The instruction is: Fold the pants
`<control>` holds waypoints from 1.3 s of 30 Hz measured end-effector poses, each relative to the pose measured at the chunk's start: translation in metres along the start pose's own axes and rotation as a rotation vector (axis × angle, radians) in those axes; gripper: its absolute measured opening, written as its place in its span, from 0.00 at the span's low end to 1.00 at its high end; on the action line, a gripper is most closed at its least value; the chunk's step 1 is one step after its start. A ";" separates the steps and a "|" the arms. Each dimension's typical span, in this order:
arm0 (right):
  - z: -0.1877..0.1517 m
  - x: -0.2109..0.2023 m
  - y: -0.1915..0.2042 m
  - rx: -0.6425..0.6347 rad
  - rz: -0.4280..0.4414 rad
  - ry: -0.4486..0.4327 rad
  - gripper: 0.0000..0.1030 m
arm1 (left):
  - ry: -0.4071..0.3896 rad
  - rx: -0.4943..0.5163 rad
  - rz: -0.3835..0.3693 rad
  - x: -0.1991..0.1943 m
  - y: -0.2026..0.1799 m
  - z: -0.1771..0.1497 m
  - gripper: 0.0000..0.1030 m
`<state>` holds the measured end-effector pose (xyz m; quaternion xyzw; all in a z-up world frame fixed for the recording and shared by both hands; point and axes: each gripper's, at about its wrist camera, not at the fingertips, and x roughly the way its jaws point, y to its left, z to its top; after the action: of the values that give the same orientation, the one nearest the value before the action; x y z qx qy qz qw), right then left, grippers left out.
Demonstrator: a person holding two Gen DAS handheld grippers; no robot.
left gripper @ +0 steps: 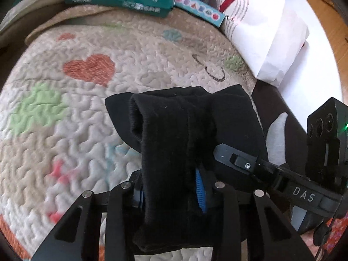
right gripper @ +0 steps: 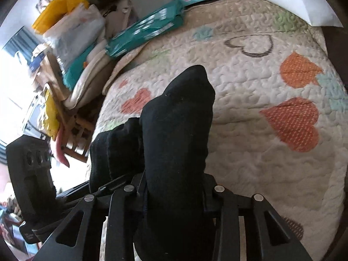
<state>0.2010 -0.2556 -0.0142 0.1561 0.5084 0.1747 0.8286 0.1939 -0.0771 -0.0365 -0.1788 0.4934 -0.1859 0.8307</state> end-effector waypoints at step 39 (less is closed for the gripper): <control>-0.040 -0.059 -0.024 0.162 -0.205 -0.085 0.67 | -0.040 -0.267 0.302 -0.078 0.100 -0.024 0.63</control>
<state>0.1433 -0.2998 0.0043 0.1771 0.4984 0.0408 0.8477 0.1513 0.0445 -0.0368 -0.2148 0.5185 0.0115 0.8276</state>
